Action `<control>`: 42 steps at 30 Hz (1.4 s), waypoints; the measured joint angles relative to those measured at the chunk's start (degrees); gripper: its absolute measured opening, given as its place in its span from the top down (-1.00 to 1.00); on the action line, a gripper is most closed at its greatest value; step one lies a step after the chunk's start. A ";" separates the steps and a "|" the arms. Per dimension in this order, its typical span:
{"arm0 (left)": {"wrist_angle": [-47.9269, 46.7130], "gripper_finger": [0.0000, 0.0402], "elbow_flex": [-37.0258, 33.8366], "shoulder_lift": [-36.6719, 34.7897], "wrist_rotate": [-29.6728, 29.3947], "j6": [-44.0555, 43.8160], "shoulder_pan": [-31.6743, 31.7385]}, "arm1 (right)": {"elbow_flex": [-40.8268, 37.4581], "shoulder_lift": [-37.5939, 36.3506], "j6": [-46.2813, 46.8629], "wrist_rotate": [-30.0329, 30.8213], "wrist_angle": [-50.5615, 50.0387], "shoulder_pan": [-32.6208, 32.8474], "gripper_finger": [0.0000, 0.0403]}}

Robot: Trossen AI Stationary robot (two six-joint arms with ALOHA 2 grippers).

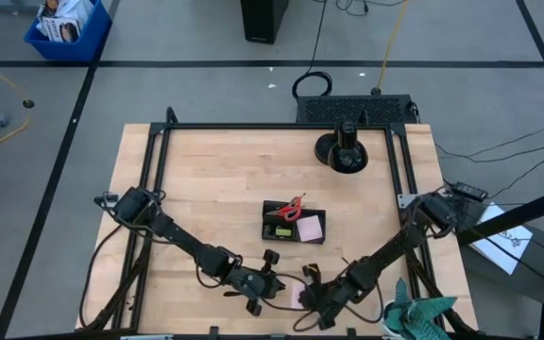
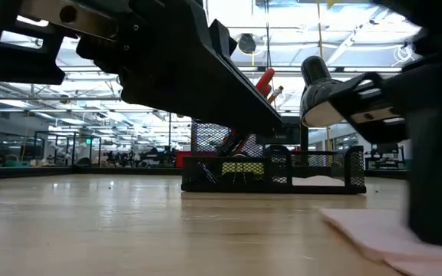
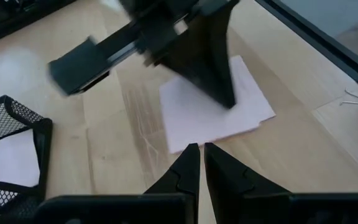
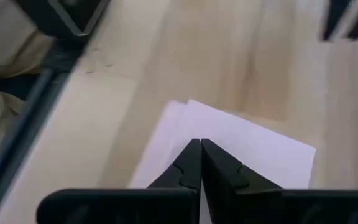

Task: Pick and place office supplies into organizer
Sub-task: Put the pink sticky notes into the black desk organizer

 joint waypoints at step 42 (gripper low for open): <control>6.61 -0.28 1.04 8.93 -1.30 61.06 0.47 | -6.36 -10.31 37.09 10.86 -4.94 6.32 0.19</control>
